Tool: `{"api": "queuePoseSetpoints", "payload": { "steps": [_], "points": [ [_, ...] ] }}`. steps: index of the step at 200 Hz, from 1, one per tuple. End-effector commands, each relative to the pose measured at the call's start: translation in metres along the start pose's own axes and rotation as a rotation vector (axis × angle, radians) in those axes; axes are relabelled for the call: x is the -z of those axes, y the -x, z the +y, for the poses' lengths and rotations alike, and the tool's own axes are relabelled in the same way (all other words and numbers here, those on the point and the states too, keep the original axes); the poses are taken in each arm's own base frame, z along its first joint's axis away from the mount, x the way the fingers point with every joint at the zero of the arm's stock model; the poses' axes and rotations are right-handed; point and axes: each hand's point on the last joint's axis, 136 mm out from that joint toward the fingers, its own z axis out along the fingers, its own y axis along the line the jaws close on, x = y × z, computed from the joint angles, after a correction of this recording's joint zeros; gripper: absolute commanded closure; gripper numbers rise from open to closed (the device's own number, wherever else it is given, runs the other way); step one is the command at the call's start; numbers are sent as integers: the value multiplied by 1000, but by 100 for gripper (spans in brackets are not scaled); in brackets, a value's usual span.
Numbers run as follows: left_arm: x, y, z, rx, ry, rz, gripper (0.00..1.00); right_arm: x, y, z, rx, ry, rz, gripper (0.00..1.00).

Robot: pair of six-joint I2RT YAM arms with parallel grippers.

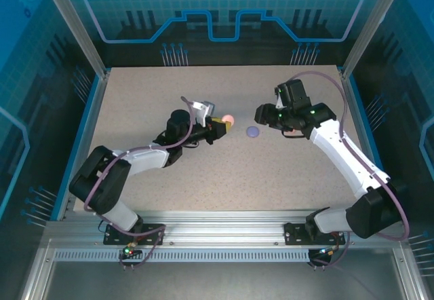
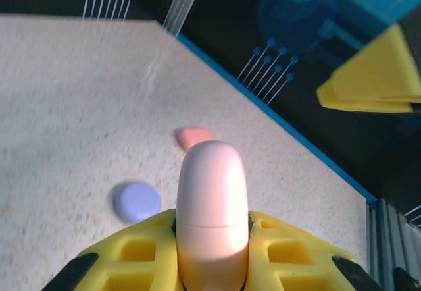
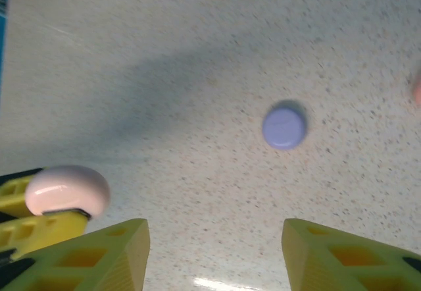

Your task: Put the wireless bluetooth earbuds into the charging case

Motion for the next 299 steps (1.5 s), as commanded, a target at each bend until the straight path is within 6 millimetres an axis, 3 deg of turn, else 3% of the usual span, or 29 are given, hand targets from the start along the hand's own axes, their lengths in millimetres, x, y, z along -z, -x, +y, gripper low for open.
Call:
{"api": "queuePoseSetpoints", "payload": {
  "steps": [1,67,112,134,176,221,250,279,299],
  "points": [
    [-7,-19,18,135,51,11,100,-1,12,-14,-34,-28,-69,42],
    [-32,-74,63,337,142,111,100,6,14,-38,-71,-58,-99,41],
    [-36,-93,82,381,220,169,78,17,19,-40,-76,-57,-126,40],
    [-36,-96,87,389,236,181,61,21,20,-40,-75,-55,-133,40],
    [-35,-99,95,402,266,197,46,32,23,-37,-71,-48,-154,40],
    [-15,-79,106,376,313,144,30,48,28,-38,-67,-50,-187,36],
    [8,-46,110,326,354,79,2,57,31,-42,-63,-62,-205,28],
    [35,-1,102,206,394,3,1,63,35,-57,-61,-117,-235,3],
    [54,31,92,57,446,-55,1,67,41,-68,-42,-168,-273,0]
  ]
}}
